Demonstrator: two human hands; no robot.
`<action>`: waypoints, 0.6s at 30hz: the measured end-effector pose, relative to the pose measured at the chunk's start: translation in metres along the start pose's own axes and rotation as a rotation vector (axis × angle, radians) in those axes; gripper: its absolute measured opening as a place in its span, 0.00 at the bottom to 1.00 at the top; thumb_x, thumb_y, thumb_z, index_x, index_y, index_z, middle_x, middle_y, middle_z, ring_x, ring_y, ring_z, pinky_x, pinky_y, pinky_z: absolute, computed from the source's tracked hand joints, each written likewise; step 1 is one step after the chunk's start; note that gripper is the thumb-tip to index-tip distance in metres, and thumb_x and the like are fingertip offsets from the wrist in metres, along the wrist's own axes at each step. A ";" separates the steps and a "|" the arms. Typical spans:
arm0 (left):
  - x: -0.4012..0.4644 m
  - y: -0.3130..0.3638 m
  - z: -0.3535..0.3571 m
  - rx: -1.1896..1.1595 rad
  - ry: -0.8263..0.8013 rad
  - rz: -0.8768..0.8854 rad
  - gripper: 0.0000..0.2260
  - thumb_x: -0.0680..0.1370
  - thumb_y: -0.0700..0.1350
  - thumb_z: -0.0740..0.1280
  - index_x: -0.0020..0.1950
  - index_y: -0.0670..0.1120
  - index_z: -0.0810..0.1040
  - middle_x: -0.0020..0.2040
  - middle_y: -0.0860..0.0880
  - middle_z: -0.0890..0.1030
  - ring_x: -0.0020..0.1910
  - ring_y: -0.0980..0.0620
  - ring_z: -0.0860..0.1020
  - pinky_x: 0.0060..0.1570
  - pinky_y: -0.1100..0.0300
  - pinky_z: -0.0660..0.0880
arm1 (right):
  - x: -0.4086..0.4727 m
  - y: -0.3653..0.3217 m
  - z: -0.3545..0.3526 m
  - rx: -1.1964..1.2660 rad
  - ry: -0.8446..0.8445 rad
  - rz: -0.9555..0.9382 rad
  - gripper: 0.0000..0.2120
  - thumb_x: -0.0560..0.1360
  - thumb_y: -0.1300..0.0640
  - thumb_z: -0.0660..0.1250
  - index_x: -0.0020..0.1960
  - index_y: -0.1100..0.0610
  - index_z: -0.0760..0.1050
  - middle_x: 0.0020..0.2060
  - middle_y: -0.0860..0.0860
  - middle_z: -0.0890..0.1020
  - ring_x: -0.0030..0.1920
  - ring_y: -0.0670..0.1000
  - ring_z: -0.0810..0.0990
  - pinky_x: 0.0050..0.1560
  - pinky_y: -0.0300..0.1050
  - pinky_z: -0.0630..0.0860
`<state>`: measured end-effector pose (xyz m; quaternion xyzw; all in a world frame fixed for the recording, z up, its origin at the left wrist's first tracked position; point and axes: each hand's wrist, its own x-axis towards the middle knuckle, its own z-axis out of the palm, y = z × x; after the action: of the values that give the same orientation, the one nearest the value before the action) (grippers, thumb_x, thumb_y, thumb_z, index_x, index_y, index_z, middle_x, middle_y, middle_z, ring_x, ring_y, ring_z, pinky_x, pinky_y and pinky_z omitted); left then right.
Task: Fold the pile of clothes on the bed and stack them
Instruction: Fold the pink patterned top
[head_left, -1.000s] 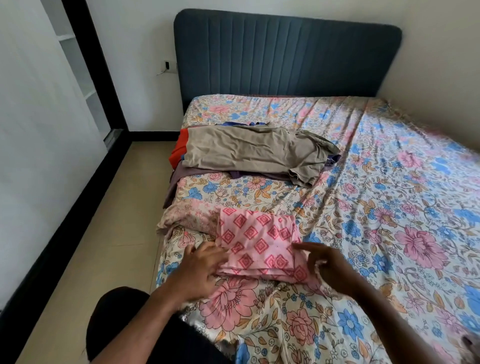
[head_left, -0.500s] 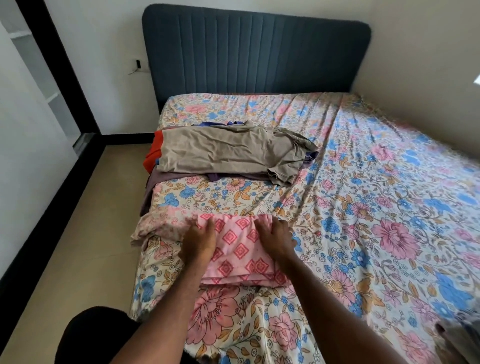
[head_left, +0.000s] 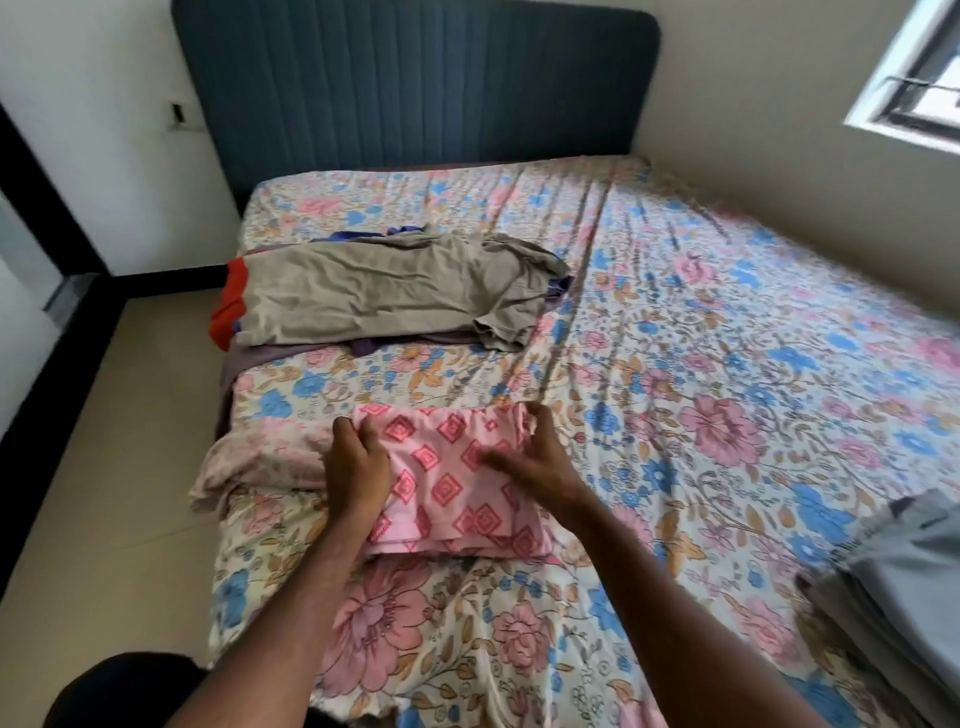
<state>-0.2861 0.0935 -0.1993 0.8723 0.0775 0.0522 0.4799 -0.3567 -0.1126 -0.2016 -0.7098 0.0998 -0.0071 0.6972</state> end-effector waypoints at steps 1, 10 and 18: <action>-0.001 0.009 0.008 -0.015 -0.009 0.011 0.15 0.86 0.50 0.55 0.58 0.37 0.70 0.46 0.37 0.77 0.40 0.41 0.76 0.36 0.53 0.67 | -0.004 0.000 -0.012 0.029 -0.039 0.027 0.32 0.74 0.61 0.76 0.68 0.51 0.58 0.61 0.64 0.79 0.48 0.63 0.87 0.45 0.58 0.85; -0.036 0.058 0.128 -0.265 -0.523 -0.046 0.14 0.75 0.56 0.73 0.51 0.47 0.77 0.48 0.43 0.84 0.48 0.39 0.84 0.46 0.36 0.82 | -0.027 -0.043 -0.193 -0.253 0.310 0.162 0.35 0.67 0.63 0.82 0.68 0.57 0.67 0.51 0.58 0.83 0.48 0.56 0.85 0.46 0.54 0.84; -0.137 0.143 0.243 -0.459 -0.788 -0.206 0.13 0.75 0.43 0.76 0.53 0.45 0.75 0.53 0.39 0.83 0.46 0.40 0.84 0.37 0.38 0.82 | -0.049 -0.070 -0.363 -0.676 0.381 0.317 0.36 0.67 0.57 0.83 0.70 0.53 0.70 0.57 0.59 0.82 0.57 0.62 0.82 0.57 0.62 0.81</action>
<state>-0.3679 -0.2087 -0.2103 0.6848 -0.0380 -0.3151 0.6560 -0.4500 -0.4629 -0.1160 -0.8606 0.3316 0.0025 0.3866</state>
